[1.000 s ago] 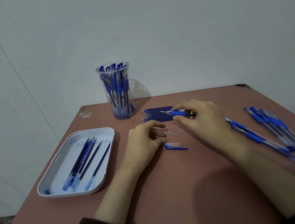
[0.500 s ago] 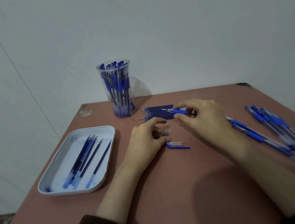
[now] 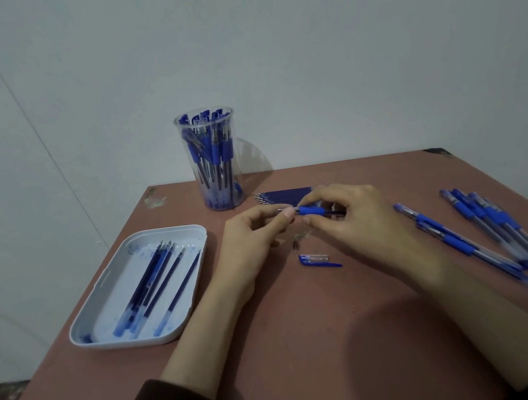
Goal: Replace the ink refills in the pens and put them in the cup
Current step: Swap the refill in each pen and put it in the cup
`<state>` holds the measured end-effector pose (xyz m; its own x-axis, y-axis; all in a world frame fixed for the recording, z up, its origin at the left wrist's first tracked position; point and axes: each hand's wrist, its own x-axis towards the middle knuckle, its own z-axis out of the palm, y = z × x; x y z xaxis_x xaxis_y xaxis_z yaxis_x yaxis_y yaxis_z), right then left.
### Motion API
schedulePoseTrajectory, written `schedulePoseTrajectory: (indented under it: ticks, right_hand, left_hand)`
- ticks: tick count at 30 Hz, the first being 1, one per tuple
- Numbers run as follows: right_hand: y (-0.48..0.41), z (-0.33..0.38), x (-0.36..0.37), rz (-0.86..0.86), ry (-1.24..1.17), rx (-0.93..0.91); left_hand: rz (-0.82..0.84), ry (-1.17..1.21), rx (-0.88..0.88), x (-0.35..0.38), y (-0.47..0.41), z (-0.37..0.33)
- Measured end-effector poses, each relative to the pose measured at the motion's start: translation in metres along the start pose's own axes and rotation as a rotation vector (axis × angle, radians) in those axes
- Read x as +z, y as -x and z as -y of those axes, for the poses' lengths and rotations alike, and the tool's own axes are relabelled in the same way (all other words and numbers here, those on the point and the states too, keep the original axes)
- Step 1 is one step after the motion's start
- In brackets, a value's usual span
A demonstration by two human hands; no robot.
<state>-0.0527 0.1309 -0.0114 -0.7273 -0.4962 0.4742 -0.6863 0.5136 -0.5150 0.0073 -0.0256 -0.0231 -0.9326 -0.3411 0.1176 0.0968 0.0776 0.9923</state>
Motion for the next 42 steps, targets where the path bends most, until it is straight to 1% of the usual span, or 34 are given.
schedulePoseTrajectory:
  ticks: [3, 5, 9, 11, 13, 15, 16, 18, 20, 23, 26, 28, 30, 33, 38, 42]
  right_hand:
    - [-0.002, -0.004, -0.002, -0.047, 0.017, 0.023]
    - [-0.004, -0.007, -0.006, -0.068, 0.064, 0.069]
    - [-0.009, -0.018, -0.017, -0.084, 0.362, 0.182]
    - [-0.011, -0.024, -0.022, -0.109, 0.446, 0.256]
    - [-0.013, -0.026, -0.026, -0.172, 0.434, 0.275]
    - [-0.016, -0.018, -0.025, -0.227, 0.294, 0.175]
    - [-0.017, -0.011, -0.023, -0.217, 0.195, 0.106]
    - [-0.018, 0.003, -0.015, -0.103, 0.045, 0.003]
    - [-0.022, 0.012, -0.004, 0.022, 0.009, -0.051]
    - [-0.035, 0.017, 0.006, 0.071, 0.008, -0.097]
    - [-0.053, 0.017, 0.007, 0.122, -0.101, -0.039]
    - [-0.068, 0.012, 0.009, 0.168, -0.117, 0.002]
    - [-0.086, 0.001, 0.014, 0.153, -0.077, 0.051]
    - [-0.108, -0.017, 0.023, 0.129, 0.051, 0.151]
    - [-0.126, -0.036, 0.042, 0.224, 0.111, 0.235]
    - [-0.127, -0.042, 0.047, 0.285, 0.080, 0.255]
  left_hand:
    - [-0.058, 0.083, -0.058, -0.004, -0.006, 0.005]
    - [-0.115, 0.175, -0.074, -0.007, -0.008, 0.007]
    - [-0.208, 0.418, -0.067, -0.011, -0.012, 0.005]
    - [-0.266, 0.508, -0.061, -0.014, -0.013, 0.002]
    - [-0.298, 0.522, -0.047, -0.014, -0.012, 0.002]
    - [-0.294, 0.458, -0.027, -0.012, -0.012, 0.003]
    - [-0.283, 0.426, -0.015, -0.010, -0.012, 0.004]
    - [-0.267, 0.398, 0.001, -0.007, -0.011, 0.005]
    - [-0.264, 0.410, 0.002, -0.006, -0.011, 0.005]
    - [-0.264, 0.459, 0.001, -0.007, -0.011, 0.002]
    - [-0.274, 0.511, -0.001, -0.009, -0.012, 0.000]
    - [-0.308, 0.549, -0.015, -0.009, -0.012, -0.001]
    - [-0.339, 0.592, -0.048, -0.011, -0.013, -0.001]
    - [-0.345, 0.646, -0.099, -0.011, -0.013, -0.004]
    - [-0.339, 0.655, -0.136, -0.009, -0.015, -0.003]
    - [-0.328, 0.648, -0.165, -0.010, -0.016, -0.001]
